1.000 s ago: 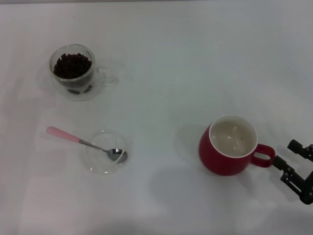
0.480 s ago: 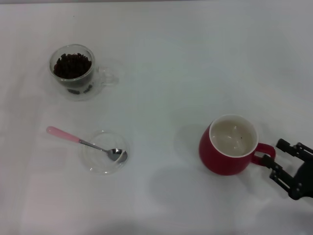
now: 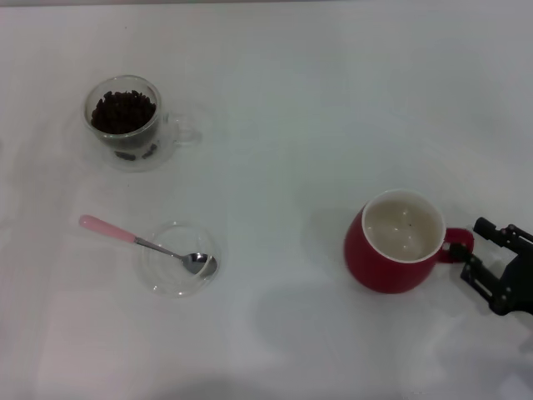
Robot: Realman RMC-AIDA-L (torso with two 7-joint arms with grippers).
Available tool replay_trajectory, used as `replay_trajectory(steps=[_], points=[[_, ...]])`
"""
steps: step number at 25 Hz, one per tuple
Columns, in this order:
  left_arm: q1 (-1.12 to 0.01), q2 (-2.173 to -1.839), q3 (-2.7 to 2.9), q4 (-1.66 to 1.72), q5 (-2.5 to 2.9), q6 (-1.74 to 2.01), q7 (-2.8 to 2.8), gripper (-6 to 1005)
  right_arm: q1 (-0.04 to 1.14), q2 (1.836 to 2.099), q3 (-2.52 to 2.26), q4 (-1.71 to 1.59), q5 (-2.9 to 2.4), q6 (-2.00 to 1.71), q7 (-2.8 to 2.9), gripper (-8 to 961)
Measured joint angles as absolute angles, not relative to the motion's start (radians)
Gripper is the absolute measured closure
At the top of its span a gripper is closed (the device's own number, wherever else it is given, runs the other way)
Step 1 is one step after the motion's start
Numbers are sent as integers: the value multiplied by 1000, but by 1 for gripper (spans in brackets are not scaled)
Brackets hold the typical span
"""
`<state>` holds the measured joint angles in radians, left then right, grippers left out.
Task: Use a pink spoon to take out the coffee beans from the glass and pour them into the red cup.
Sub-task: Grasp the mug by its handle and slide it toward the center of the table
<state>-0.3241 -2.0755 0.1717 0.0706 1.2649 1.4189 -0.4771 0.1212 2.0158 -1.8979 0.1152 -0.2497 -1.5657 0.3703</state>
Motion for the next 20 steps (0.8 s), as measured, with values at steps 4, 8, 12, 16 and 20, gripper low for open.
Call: replay_trajectory(steps=[4,8,12,16,20], points=[[-325,-2076,172,71,1265,1417,-477,387,126,2016,-1894,114,-250,-1566,354,496],[-327,-2076,172,71,1266,1414,-477,387,135,2017,-1900,102,-258,-1565,350,562],[-327,-2075,171,71,1263,1410,-477,387,138,2018,-1905,87,-265,-1565,350,628],[-327,-2074,170,71,1251,1409,-477,387,137,2019,-1905,56,-286,-1562,352,690],[-327,-2074,170,72,1249,1410,-473,387,136,2021,-1907,28,-311,-1556,355,737]])
